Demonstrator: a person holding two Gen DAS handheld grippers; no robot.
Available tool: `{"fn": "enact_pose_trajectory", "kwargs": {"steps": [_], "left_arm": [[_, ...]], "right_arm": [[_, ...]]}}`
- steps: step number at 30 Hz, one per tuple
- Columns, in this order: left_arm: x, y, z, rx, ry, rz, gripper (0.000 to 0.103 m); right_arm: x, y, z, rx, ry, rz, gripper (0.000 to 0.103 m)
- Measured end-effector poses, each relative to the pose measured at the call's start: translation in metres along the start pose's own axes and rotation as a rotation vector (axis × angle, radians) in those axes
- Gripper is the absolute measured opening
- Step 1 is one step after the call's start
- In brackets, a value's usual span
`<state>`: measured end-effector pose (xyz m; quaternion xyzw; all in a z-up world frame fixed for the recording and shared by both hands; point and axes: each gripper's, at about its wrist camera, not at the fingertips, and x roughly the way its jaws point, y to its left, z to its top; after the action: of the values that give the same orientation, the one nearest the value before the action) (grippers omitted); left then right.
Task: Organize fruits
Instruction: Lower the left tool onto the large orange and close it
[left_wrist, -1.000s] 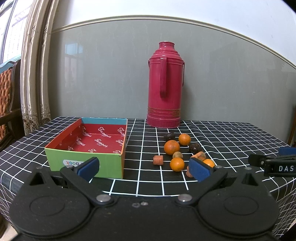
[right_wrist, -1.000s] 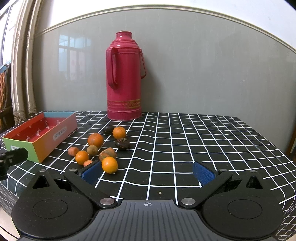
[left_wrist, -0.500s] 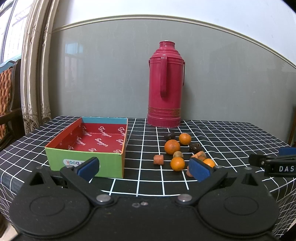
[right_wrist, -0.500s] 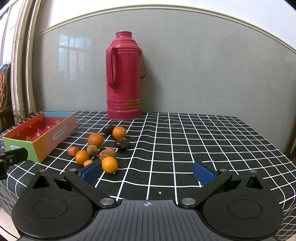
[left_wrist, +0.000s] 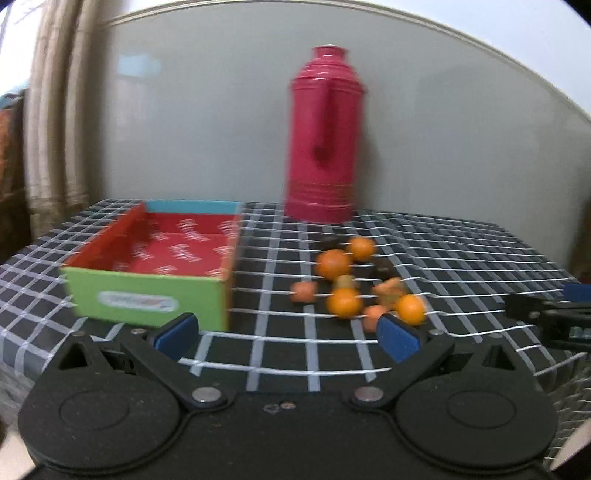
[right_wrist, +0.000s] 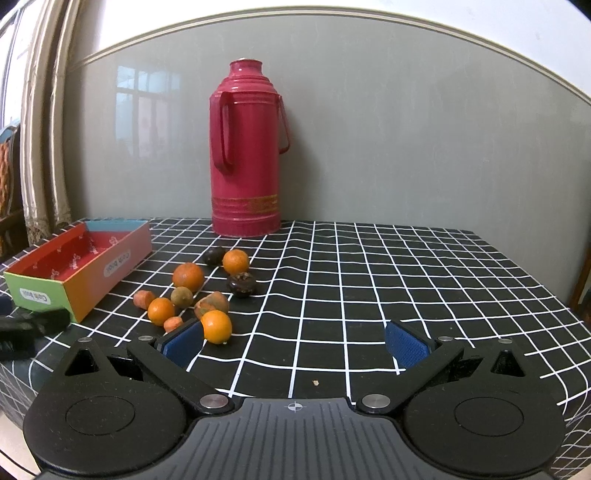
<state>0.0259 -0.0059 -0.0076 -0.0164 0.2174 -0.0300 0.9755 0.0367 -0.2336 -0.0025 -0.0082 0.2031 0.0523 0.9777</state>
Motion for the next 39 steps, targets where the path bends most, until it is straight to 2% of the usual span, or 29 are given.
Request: {"fn": "enact_pose_trajectory", "kwargs": {"steps": [4,7,10,12,14,18,20,25,28,34,35,36,39], "left_arm": [[0.014,-0.015,0.005,0.031,-0.007,-0.03,0.097],[0.035,-0.024,0.005,0.044,0.064,-0.07,0.097],[0.045,-0.03,0.002,0.063,0.067,-0.035,0.097],[0.051,-0.028,0.006,0.061,0.059,-0.023,0.092],[0.055,-0.024,0.01,0.038,0.046,-0.021,0.076],[0.073,-0.03,0.016,0.038,0.067,-0.032,0.069],[0.083,-0.032,0.016,0.041,0.098,-0.037,0.058],[0.103,-0.031,0.016,-0.001,0.146,-0.044,0.042],[0.111,-0.023,0.015,-0.067,0.16,-0.061,0.039],[0.119,-0.019,0.015,-0.137,0.168,-0.072,0.038],[0.119,-0.018,0.015,-0.147,0.17,-0.08,0.032],[0.119,-0.018,0.015,-0.148,0.172,-0.087,0.03],[0.119,-0.02,0.015,-0.144,0.171,-0.088,0.03]], "right_arm": [[0.009,-0.002,0.004,-0.039,0.005,-0.046,0.103],[0.023,-0.008,0.009,-0.016,0.028,-0.063,0.103],[0.033,-0.012,0.01,-0.008,0.032,-0.072,0.103],[0.042,-0.014,0.012,-0.015,0.036,-0.079,0.103],[0.051,-0.017,0.015,-0.018,0.039,-0.084,0.103],[0.066,-0.025,0.017,0.001,0.05,-0.091,0.103],[0.072,-0.029,0.019,0.017,0.062,-0.091,0.103],[0.081,-0.031,0.022,0.006,0.062,-0.091,0.103],[0.083,-0.032,0.022,-0.005,0.064,-0.096,0.103],[0.085,-0.035,0.025,0.026,0.061,-0.087,0.103],[0.084,-0.034,0.025,0.025,0.055,-0.086,0.103],[0.083,-0.033,0.025,0.022,0.052,-0.086,0.103],[0.084,-0.03,0.026,0.017,0.049,-0.084,0.103]]}}
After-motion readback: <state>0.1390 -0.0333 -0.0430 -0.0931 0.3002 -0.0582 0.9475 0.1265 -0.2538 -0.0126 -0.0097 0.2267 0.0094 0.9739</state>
